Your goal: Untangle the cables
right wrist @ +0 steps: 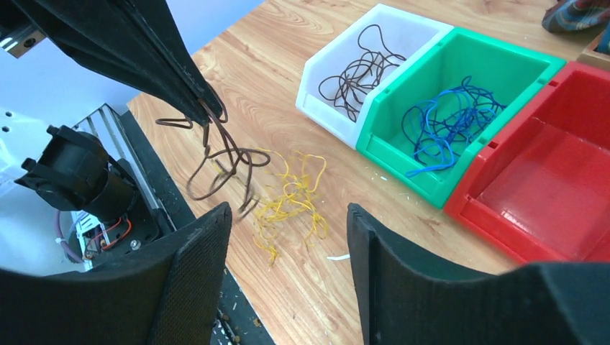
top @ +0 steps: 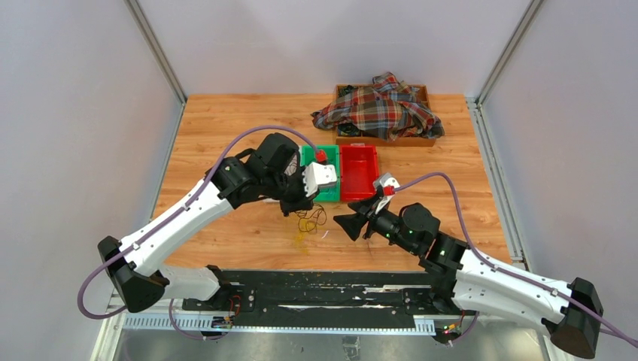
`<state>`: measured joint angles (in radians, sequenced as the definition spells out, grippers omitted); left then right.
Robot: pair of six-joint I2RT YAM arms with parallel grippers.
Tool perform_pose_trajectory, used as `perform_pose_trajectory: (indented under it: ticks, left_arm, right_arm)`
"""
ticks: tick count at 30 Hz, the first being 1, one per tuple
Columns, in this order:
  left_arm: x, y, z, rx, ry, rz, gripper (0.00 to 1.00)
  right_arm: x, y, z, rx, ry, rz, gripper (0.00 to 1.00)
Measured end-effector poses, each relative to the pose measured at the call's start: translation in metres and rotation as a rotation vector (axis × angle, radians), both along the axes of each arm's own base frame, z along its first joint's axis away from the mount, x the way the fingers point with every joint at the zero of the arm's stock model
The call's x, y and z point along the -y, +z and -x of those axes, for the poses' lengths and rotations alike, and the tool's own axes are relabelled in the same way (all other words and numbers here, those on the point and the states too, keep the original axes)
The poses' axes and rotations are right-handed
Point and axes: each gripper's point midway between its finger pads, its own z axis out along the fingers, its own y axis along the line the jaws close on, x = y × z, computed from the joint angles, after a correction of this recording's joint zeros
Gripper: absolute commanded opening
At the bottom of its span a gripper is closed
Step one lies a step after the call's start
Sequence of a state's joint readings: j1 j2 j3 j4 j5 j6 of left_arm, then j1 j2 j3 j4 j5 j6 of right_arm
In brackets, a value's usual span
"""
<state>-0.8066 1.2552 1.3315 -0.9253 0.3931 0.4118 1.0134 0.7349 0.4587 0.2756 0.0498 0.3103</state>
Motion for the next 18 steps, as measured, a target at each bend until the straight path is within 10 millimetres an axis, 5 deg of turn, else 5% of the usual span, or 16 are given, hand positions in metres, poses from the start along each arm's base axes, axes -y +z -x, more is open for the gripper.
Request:
perform_pose_trajectory:
  ticks: [9, 15, 18]
  left_arm:
    - [-0.002, 0.005, 0.006, -0.032, 0.037, 0.020, 0.01]
    - [-0.003, 0.010, 0.009, -0.029, 0.028, 0.037, 0.00]
    - [-0.003, 0.010, 0.012, -0.038, 0.016, 0.039, 0.00]
  right_arm:
    - [-0.022, 0.001, 0.005, -0.005, 0.087, -0.034, 0.62]
    - [-0.039, -0.002, 0.012, -0.036, 0.159, -0.060, 0.47]
    - [-0.042, -0.006, 0.014, -0.058, 0.174, -0.058, 0.30]
